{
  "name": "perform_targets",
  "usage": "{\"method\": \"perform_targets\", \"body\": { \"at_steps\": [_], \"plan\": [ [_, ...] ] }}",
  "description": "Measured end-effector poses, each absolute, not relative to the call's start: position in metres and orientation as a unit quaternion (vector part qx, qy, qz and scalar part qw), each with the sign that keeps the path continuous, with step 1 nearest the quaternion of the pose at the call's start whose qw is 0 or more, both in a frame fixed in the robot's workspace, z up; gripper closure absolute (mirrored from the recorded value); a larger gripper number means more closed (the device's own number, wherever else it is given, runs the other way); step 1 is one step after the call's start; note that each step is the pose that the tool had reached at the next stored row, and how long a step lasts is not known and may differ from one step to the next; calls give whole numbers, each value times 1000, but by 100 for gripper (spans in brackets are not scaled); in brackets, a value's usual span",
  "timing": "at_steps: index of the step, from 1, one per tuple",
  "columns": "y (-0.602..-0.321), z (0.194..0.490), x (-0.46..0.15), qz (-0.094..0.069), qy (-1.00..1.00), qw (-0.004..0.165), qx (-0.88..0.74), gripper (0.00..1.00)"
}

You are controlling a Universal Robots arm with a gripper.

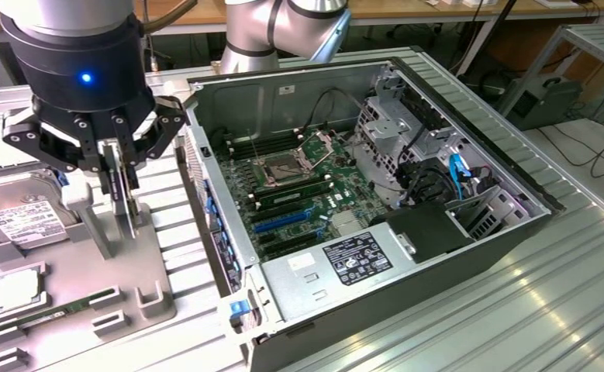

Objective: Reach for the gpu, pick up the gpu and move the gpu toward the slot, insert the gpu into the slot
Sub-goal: 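Pick up the gpu and move the gpu toward the slot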

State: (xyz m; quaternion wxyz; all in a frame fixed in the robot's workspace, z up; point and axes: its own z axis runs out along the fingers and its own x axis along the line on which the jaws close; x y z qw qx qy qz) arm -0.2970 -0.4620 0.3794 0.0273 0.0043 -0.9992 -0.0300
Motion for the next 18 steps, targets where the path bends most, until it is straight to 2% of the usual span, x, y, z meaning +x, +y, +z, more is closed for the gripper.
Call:
{"method": "perform_targets", "body": {
  "at_steps": [18],
  "plan": [
    [-462, 396, -297, -30, -999, 27, 4, 72]
  ]
}}
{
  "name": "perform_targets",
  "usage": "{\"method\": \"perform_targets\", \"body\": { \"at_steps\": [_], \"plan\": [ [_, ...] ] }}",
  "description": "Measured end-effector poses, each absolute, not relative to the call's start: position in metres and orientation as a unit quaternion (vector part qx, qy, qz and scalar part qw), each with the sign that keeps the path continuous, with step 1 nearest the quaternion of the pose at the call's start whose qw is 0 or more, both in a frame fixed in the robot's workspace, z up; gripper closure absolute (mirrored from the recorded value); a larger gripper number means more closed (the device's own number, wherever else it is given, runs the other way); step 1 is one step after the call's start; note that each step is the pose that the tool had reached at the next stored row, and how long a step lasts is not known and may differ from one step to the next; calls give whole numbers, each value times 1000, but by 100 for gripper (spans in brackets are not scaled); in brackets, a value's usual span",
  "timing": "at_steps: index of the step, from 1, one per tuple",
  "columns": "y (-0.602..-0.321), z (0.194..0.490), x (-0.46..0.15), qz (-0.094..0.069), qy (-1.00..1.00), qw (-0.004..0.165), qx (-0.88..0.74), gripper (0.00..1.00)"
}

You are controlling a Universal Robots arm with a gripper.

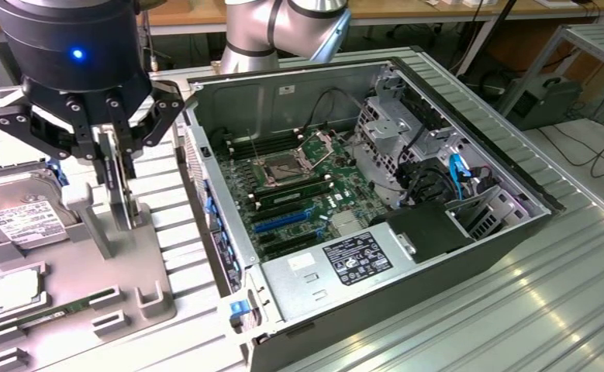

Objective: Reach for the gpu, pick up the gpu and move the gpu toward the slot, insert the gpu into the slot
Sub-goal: 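Pick up the gpu and move the gpu toward the slot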

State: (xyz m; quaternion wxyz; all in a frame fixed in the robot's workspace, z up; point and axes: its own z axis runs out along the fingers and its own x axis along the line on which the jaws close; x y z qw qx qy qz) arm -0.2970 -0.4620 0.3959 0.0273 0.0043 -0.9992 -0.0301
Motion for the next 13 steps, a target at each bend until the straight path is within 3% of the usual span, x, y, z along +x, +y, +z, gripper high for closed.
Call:
{"method": "perform_targets", "body": {
  "at_steps": [13],
  "plan": [
    [-462, 402, -296, -30, -999, 27, 4, 72]
  ]
}}
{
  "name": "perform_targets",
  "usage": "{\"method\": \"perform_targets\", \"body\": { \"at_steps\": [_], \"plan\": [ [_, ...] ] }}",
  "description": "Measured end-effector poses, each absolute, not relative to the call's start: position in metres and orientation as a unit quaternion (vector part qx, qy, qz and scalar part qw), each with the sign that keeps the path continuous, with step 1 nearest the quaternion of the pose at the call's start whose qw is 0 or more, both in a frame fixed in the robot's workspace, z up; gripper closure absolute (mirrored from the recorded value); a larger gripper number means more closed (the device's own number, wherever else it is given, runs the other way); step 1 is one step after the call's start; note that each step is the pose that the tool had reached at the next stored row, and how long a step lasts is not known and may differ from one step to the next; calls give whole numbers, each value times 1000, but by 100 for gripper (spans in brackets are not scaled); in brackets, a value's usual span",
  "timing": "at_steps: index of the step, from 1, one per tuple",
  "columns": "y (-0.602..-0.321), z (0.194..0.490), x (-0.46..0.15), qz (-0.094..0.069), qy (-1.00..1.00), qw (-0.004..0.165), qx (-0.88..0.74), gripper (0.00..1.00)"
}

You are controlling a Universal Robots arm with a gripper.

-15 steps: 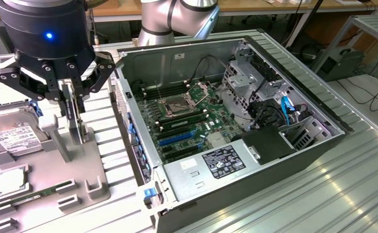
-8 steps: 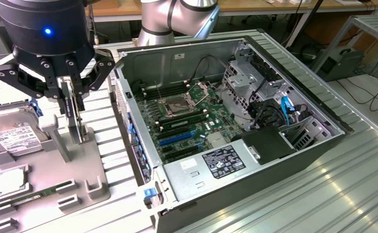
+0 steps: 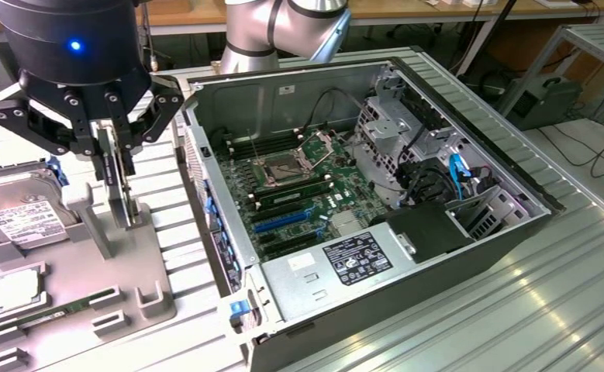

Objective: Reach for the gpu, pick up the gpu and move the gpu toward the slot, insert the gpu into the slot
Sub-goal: 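Pick up the gpu and move the gpu toward the slot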

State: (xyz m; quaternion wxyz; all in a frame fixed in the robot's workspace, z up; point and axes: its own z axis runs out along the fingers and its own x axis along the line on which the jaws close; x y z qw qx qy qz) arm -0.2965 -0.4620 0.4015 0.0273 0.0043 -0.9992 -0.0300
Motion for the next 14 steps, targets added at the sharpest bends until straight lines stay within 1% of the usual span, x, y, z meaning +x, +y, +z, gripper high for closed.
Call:
{"method": "perform_targets", "body": {
  "at_steps": [14],
  "plan": [
    [-462, 410, -296, -30, -999, 27, 4, 72]
  ]
}}
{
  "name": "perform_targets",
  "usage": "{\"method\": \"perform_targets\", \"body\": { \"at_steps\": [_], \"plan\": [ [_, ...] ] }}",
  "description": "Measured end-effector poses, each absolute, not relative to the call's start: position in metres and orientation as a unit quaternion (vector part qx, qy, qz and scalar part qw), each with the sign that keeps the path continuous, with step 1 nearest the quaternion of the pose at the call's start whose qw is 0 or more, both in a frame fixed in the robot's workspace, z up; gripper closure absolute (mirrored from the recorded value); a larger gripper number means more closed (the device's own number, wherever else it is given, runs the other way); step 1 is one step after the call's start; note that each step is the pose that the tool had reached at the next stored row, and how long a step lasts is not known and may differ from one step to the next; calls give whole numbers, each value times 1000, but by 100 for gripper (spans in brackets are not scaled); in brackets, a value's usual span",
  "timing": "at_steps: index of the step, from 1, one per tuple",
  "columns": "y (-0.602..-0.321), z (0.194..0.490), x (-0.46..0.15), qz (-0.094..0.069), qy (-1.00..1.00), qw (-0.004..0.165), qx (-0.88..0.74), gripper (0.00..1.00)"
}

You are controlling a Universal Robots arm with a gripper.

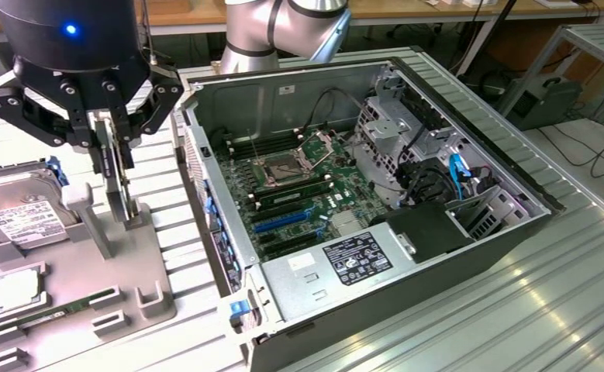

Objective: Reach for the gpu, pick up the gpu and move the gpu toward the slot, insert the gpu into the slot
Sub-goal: 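Pick up the gpu and move the gpu toward the slot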

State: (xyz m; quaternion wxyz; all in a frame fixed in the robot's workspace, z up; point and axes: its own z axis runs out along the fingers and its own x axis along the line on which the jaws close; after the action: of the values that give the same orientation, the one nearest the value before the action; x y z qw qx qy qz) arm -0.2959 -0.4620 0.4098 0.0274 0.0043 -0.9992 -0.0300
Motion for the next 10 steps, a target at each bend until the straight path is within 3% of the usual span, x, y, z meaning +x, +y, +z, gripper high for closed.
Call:
{"method": "perform_targets", "body": {
  "at_steps": [10],
  "plan": [
    [-462, 421, -296, -30, -999, 27, 4, 72]
  ]
}}
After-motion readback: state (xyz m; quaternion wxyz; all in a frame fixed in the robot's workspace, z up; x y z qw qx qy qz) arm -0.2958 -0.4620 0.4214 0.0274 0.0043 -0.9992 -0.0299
